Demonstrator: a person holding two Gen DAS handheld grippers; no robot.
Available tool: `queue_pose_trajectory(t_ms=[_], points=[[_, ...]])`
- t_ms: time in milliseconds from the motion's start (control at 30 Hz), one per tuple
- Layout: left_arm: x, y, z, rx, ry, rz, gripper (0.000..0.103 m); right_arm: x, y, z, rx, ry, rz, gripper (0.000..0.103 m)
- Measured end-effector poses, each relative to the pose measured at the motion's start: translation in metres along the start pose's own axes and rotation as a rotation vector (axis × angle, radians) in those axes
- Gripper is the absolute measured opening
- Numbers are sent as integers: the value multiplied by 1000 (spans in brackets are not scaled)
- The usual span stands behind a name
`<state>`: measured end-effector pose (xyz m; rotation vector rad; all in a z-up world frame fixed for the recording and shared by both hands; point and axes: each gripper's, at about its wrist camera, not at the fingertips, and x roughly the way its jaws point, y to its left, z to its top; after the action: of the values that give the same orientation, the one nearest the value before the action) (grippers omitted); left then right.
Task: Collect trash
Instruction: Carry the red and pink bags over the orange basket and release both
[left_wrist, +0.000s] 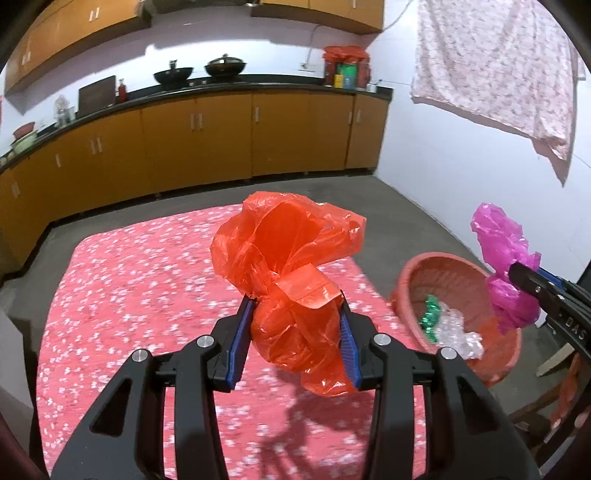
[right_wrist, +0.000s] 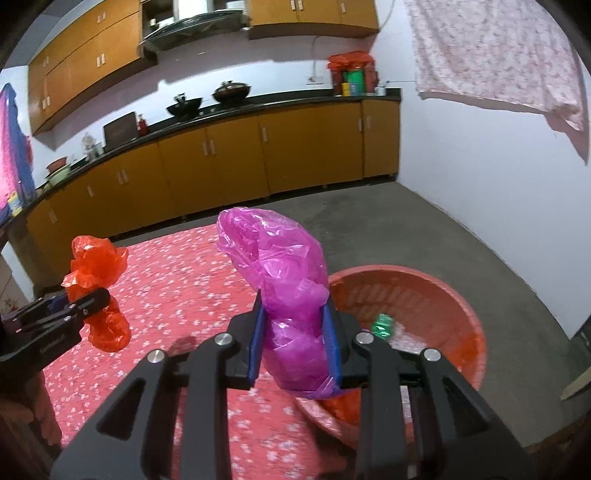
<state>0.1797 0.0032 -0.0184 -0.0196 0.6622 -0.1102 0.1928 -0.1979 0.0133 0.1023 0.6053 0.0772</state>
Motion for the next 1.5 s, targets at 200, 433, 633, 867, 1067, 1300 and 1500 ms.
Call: queue_pose_trajectory(t_ms=[200,433,633,867,1067,1300,1500], points=[[3,-28,-2,39,2,-40,43,-6,-25,0,37,-12,-42,28],[8,-49,-1,61,13,-74,43,-4,-47,-2,59,-5,-81,29],[15,-69,0,86,25,-113,43,-5,-63,-7,73,-1,-110,28],[27,-96,0,124,46,-165,43,0,-77,-6,102,6,-131,28],[38,-118,1,157,61,-208,43,5,-93,-4,137,7,-140,29],[55,-142,1,190,80,-264,43,14,-113,1,185,6,-133,29],[72,-160,0,224,101,-296,43,23,-124,0,224,8,-118,29]])
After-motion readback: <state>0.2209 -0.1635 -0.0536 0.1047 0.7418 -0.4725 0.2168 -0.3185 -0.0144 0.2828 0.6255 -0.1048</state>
